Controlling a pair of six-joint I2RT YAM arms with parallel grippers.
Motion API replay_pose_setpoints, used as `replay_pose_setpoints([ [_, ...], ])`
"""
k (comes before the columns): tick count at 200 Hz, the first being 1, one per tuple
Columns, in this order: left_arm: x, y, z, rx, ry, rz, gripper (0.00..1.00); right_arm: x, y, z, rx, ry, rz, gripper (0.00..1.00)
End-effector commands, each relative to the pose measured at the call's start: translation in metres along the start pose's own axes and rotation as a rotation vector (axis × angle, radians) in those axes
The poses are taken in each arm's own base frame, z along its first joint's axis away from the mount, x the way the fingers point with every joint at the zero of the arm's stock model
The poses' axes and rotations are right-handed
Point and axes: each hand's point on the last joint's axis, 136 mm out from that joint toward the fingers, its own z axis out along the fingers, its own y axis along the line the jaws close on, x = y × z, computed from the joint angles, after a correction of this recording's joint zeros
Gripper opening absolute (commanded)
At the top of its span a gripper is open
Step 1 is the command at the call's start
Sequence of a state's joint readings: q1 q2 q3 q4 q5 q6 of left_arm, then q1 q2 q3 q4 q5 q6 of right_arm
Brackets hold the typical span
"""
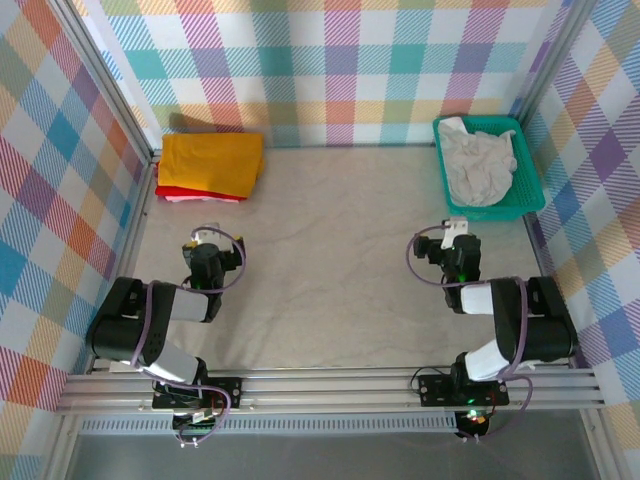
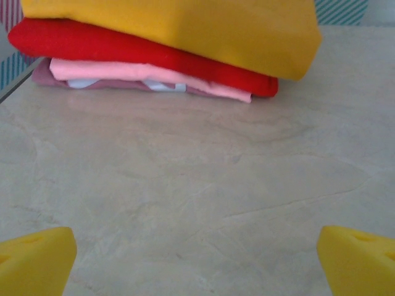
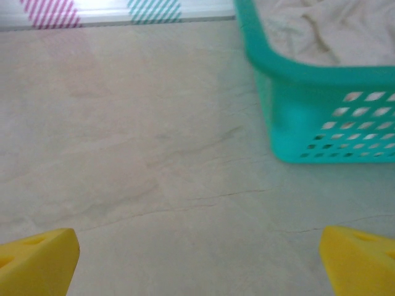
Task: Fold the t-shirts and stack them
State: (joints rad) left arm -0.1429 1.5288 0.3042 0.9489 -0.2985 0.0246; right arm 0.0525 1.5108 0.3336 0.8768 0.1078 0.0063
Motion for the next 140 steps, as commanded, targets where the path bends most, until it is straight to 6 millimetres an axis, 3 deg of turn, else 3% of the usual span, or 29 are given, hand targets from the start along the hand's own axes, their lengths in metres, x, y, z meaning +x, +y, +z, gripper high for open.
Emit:
replay_pose_setpoints([
  [1,-0.007,-0.009,-0.001,0.072,-0.050,0.003,1.00,-0.017,0.013,0.002,-0.085,-0.065,-0.027,1.00],
  [23,-0.005,-0.022,0.011,0.133,0.021,0.044,1.00,-0.016,0.003,0.011,-0.041,-0.017,0.007,1.00],
  [41,-0.004,-0.009,0.021,0.089,0.069,-0.011,1.00,-0.017,-0.002,0.012,-0.052,-0.014,0.033,1.00],
  [140,-0.005,-0.006,0.022,0.085,0.067,-0.022,1.00,-0.016,0.001,0.012,-0.060,-0.009,0.024,1.00],
])
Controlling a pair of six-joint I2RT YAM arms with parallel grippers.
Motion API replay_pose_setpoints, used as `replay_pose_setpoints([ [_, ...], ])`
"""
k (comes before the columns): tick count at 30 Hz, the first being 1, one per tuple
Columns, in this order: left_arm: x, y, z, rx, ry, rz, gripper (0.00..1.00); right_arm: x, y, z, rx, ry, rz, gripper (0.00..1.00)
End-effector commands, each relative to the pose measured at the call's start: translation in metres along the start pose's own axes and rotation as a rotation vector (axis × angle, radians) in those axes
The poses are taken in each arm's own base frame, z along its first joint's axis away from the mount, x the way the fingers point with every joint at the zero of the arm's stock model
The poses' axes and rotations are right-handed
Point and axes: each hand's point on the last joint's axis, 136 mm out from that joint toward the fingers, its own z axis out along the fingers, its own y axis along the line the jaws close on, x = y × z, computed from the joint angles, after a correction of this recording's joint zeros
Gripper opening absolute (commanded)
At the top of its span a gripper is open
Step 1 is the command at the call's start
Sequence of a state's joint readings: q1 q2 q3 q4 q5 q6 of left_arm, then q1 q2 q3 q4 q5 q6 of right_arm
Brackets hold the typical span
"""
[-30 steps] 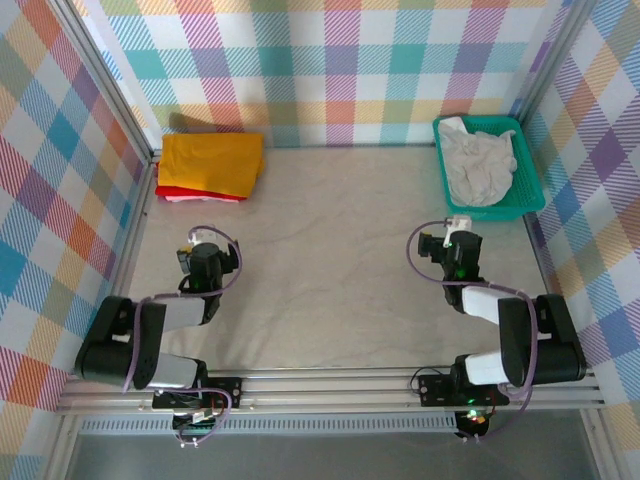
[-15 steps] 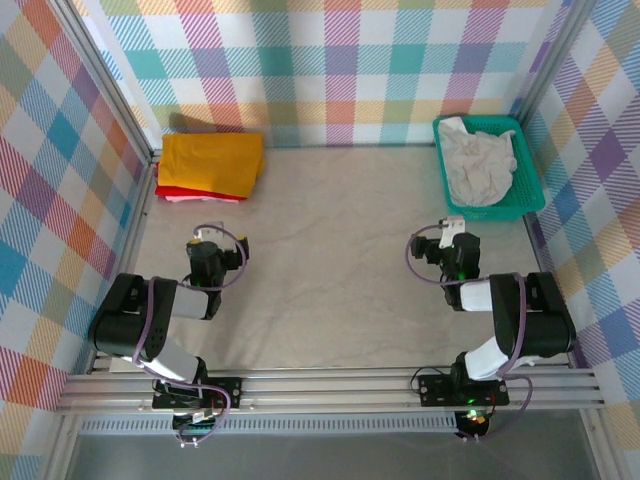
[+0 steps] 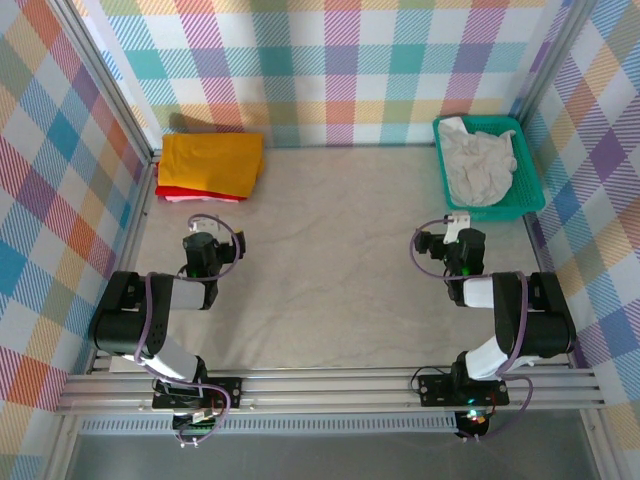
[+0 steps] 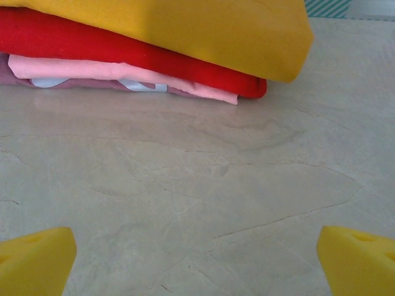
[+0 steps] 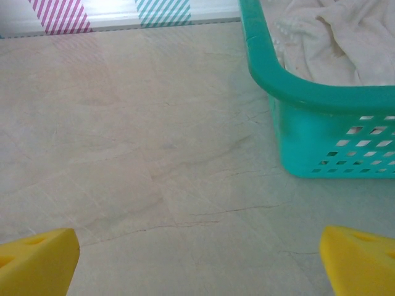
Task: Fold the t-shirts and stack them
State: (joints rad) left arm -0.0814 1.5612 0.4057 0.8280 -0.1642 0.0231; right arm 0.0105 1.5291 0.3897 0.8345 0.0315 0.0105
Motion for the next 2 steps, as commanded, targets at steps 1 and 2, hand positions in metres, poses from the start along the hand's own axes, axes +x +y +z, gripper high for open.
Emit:
replay_pose_setpoints([
  [1,-0.0010,-0.0014,0.0017,0.014,0.003,-0.009,1.00,-0.0069,0.0037,0.0031,-0.023,-0.015,0.003,1.00],
  [2,-0.0004,-0.0008,0.0004,0.013,0.000,-0.009,1.00,-0.0069,0.0043,0.0026,-0.025,-0.017,0.002,1.00],
])
